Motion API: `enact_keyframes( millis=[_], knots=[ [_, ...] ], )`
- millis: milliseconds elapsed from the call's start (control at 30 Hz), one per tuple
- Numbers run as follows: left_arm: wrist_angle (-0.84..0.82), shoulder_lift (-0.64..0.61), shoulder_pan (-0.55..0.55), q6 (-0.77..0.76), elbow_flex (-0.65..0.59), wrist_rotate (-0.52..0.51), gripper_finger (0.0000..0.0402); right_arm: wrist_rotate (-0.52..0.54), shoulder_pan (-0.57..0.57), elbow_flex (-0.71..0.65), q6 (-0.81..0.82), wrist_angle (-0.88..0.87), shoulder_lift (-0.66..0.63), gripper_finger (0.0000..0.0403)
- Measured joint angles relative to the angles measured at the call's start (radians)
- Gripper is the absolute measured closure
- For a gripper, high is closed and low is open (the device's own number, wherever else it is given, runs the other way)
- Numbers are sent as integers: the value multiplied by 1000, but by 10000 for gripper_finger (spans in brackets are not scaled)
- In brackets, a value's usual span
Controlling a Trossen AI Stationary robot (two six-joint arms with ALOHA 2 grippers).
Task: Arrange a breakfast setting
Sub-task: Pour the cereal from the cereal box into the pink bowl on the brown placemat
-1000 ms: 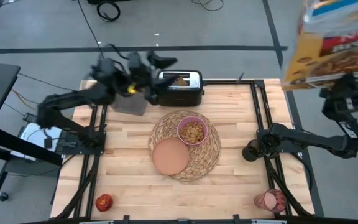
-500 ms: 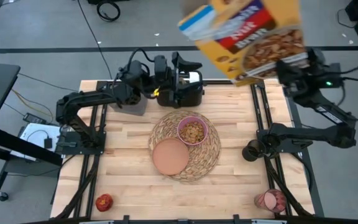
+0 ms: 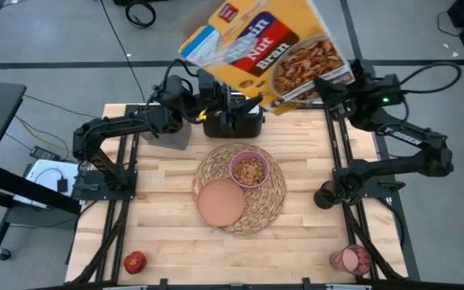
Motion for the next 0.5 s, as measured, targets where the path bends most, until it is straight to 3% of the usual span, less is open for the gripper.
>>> enact_keyframes(
  millis=[133, 233, 367, 500],
  knots=[
    [15, 0, 6, 1, 0, -29, 87, -24, 14, 0, 11, 6, 37, 195],
    [14, -2, 18, -7, 0, -28, 111, -20, 20, 0, 8, 2, 51, 194],
    [14, -3, 39, -44, 0, -23, 177, 5, 21, 0, -5, -27, 53, 176],
    [-22, -17, 72, -49, 0, 48, 254, -36, -3, 0, -13, -111, 32, 135]
  ],
)
